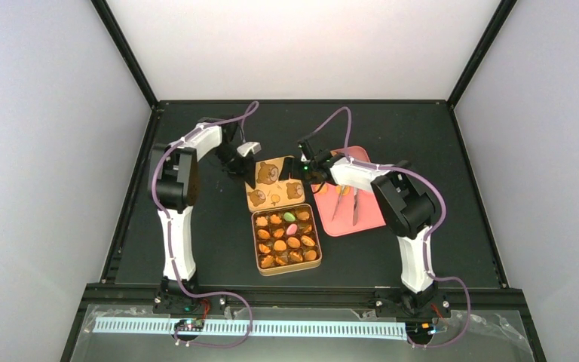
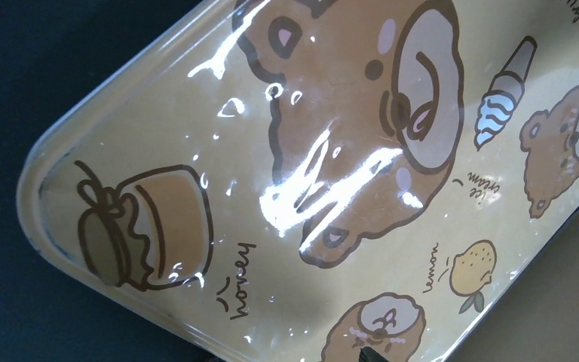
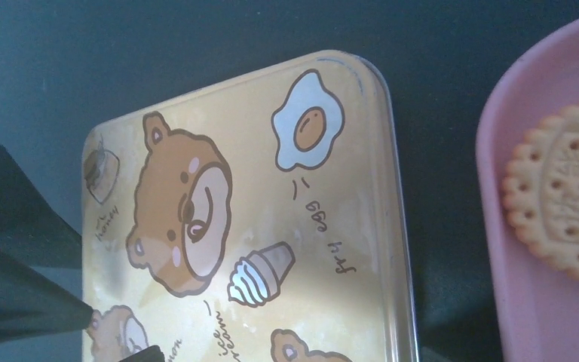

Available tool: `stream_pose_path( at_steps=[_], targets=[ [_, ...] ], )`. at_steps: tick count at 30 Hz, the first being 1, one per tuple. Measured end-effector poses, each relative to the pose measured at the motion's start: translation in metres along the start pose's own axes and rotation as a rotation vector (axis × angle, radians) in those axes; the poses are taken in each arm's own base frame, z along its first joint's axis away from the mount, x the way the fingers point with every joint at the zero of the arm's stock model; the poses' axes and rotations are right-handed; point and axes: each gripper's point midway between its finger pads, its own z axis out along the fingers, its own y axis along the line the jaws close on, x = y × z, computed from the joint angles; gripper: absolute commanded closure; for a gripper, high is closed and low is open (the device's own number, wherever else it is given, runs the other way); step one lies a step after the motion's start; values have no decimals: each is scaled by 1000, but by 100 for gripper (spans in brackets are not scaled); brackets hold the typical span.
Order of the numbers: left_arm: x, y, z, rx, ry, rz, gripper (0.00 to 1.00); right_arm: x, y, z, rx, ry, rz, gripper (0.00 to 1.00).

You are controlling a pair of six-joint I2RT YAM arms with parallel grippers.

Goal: Pack the cookies
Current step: Pick up the box lid from the center of the board.

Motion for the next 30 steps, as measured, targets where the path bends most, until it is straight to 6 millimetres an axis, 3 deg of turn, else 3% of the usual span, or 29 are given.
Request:
stream_pose_path(
  at_steps=[8,13,17,19,21,25,30],
  targets=[
    [3,-11,6,15,23,10,55,-1,-5,-18,-79,-10,105,11],
    [3,-17,10,31,33,9,55,-17,17,-51,-158,-69,113,11],
    [-1,-36,19,66,54,34,55,-36,42,-81,-243,-139,101,11],
    [-4,-46,24,83,64,53,55,-39,45,-88,-262,-157,100,11],
    [-6,-54,28,93,73,67,55,-37,39,-89,-263,-158,110,11],
    [-10,-63,33,106,81,85,55,-18,5,-76,-222,-117,171,19],
    [-10,-68,35,117,83,94,56,-1,-24,-69,-203,-78,240,53]
  ],
)
